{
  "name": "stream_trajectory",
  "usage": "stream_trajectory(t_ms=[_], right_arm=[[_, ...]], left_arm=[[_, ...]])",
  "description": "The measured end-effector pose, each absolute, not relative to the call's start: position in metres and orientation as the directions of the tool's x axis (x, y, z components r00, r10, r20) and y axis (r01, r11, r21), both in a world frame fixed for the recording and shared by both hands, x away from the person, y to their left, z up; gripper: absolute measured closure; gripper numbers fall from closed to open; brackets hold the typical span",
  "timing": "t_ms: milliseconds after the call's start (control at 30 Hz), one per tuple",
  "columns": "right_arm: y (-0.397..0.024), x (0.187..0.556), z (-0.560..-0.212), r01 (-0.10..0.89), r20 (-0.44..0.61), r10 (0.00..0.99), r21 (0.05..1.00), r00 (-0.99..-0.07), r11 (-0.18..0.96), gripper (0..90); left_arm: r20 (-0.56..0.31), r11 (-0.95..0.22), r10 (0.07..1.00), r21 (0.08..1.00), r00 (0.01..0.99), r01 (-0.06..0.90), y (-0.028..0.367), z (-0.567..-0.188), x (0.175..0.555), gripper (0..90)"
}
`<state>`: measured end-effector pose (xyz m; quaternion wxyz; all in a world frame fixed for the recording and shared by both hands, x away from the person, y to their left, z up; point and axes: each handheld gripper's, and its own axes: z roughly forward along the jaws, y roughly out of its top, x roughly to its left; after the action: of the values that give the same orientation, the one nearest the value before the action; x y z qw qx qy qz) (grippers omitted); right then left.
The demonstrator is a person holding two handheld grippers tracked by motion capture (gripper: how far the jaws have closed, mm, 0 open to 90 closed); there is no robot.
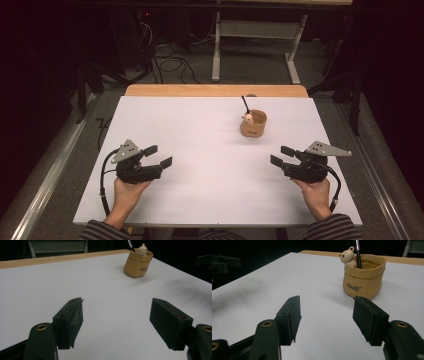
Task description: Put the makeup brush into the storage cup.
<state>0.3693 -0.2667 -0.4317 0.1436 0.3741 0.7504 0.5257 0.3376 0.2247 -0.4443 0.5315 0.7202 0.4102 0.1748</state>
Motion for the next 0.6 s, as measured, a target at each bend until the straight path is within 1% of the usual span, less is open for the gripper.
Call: stream_trajectory(t_ms=[600], right_arm=[[-0.2658,0.3726,-0.4389,0.412,0.160,0.724,0.892,-0.671,0.185,41.0]], left_arm=[[-0.186,-0.097,0.777,0.909,0.602,0.406,0.2247,-0.4443,0.3378,27.3]])
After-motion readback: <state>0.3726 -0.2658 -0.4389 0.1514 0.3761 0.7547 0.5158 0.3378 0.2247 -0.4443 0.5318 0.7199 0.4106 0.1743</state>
